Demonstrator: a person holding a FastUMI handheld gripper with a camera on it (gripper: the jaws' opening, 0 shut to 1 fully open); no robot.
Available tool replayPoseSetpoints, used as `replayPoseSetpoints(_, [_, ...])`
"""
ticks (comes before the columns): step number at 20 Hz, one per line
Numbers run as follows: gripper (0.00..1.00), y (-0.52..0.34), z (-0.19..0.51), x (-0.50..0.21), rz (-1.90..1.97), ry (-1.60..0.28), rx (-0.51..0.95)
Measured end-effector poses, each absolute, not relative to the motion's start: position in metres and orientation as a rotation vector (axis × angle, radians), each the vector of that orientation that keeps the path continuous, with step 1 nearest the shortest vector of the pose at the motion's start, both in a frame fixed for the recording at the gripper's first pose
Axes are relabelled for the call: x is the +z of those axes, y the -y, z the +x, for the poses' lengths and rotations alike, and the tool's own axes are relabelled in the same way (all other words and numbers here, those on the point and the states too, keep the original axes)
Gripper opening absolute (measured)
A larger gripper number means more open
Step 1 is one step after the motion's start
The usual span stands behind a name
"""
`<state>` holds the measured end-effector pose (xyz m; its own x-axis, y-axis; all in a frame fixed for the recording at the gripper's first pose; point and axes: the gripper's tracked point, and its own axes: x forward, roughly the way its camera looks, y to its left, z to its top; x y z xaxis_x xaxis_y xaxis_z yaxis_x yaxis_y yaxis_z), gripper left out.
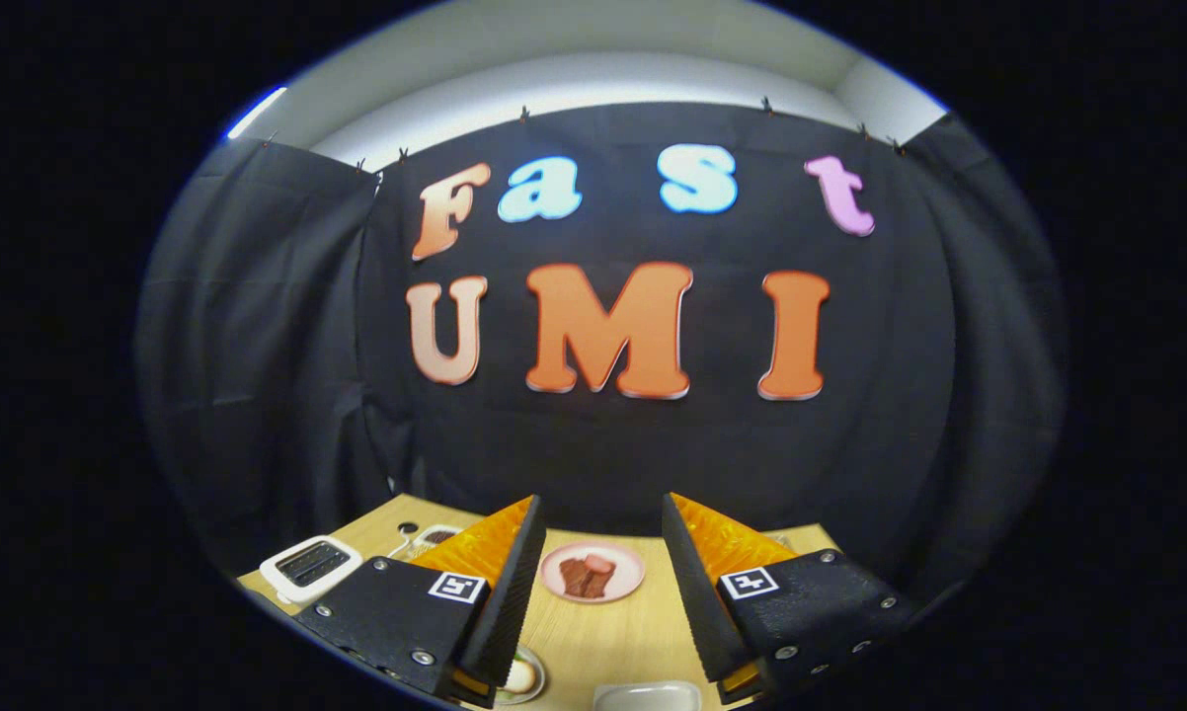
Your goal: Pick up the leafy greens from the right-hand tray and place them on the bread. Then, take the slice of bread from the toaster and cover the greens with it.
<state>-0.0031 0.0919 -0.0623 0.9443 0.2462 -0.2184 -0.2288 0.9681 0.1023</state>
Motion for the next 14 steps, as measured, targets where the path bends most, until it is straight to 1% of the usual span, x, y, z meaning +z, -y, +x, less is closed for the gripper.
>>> replayPoseSetpoints(3, [0.79,-0.063,0.004,-0.009,0.068,-0.104,0.174])
replayPoseSetpoints(5, [0.83,-0.045,-0.003,0.012,0.068,-0.050,0.144])
replayPoseSetpoints(9, [0.90,-0.034,-0.012,0.030,0.068,0.003,0.122])
replayPoseSetpoints(14, [0.93,-0.028,-0.014,0.032,0.064,0.014,0.098])
